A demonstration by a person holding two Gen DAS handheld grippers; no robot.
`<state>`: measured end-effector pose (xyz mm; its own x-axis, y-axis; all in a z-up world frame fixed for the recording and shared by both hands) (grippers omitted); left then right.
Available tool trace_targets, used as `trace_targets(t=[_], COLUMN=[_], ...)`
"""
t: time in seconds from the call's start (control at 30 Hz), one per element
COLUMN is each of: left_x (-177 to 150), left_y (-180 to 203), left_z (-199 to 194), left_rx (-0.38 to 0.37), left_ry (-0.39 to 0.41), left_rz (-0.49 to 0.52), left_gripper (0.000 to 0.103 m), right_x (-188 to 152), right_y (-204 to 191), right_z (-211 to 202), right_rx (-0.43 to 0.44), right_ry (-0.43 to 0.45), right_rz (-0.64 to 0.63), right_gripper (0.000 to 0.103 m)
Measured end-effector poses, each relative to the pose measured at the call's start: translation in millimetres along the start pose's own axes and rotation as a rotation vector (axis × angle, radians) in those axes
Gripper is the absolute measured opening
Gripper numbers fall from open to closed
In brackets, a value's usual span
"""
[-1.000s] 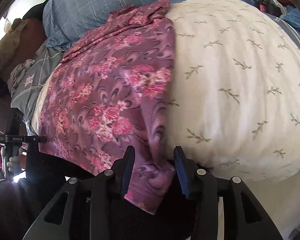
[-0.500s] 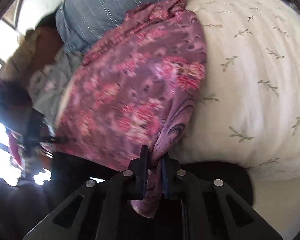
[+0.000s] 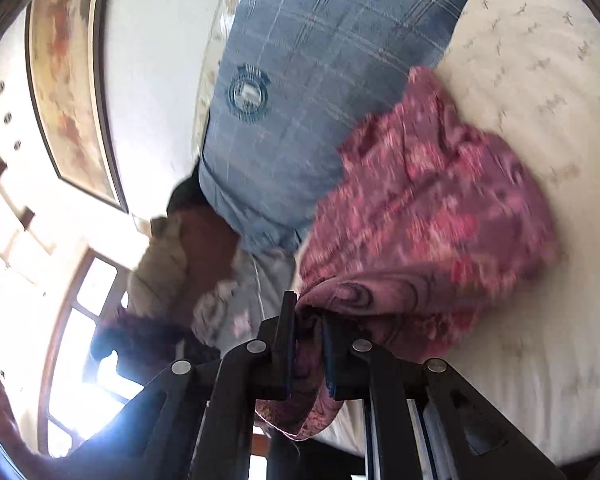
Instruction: Fold small clothes
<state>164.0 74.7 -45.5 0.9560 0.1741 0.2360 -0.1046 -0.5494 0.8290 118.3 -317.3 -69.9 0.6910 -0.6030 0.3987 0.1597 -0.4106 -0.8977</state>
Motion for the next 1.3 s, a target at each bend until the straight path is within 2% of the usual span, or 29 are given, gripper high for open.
trace_targets(t=[0.1, 0.33, 0.5, 0.57, 0.67, 0.73, 0.83, 0.9, 0.97, 1.03, 1.07, 1.13, 1.2, 1.3], left_x=[40, 132, 194, 218, 243, 255, 266, 270, 272, 270, 268, 261, 245, 217], left_y=[-5, -13, -29, -40, -53, -59, -58, -51, -46, -43, -42, -42, -41, -36], left_z=[8, 38, 67, 82, 97, 105, 102, 94, 87, 77, 69, 64, 65, 80], left_rx=[0.009, 0.006, 0.016, 0.044, 0.108, 0.122, 0.072, 0.034, 0.010, 0.055, 0.089, 0.084, 0.043, 0.100], left_ry=[0.030, 0.070, 0.089, 0.093, 0.100, 0.083, 0.085, 0.091, 0.095, 0.136, 0.168, 0.166, 0.124, 0.052], left_rz=[-0.023, -0.070, -0.147, -0.189, -0.240, -0.286, -0.322, -0.312, -0.298, -0.275, -0.252, -0.215, -0.175, -0.059], left_gripper=[0.009, 0.009, 0.009, 0.009, 0.009, 0.009, 0.009, 0.012, 0.023, 0.055, 0.059, 0.059, 0.059, 0.062], right_x=[35, 103, 139, 153, 176, 186, 201, 209, 212, 208, 203, 188, 172, 150], right_y=[6, 37, 63, 72, 89, 99, 99, 91, 83, 76, 71, 67, 67, 66], right_z=[21, 73, 101, 110, 125, 132, 127, 117, 112, 110, 109, 110, 113, 125], right_rx=[0.015, 0.027, 0.029, 0.025, -0.004, -0.025, -0.052, -0.051, -0.090, -0.148, -0.165, -0.199, -0.225, -0.261], right_ry=[0.068, 0.149, 0.203, 0.229, 0.261, 0.267, 0.315, 0.341, 0.313, 0.257, 0.220, 0.142, 0.069, -0.034], right_rz=[0.017, 0.111, 0.199, 0.228, 0.293, 0.340, 0.344, 0.300, 0.245, 0.182, 0.152, 0.119, 0.110, 0.088], right_gripper=[0.011, 0.011, 0.011, 0.013, 0.016, 0.016, 0.018, 0.028, 0.036, 0.036, 0.038, 0.044, 0.045, 0.053])
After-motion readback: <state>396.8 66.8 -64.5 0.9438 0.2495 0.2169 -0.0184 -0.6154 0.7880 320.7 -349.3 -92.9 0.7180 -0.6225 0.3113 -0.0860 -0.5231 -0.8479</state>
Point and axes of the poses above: each gripper's, at about its wrist camera, not at the fingertips, and z roughly the way its jaws point, y to its right, x to its top, the point moved 3 cm from there along z, roughly the way its jaws point
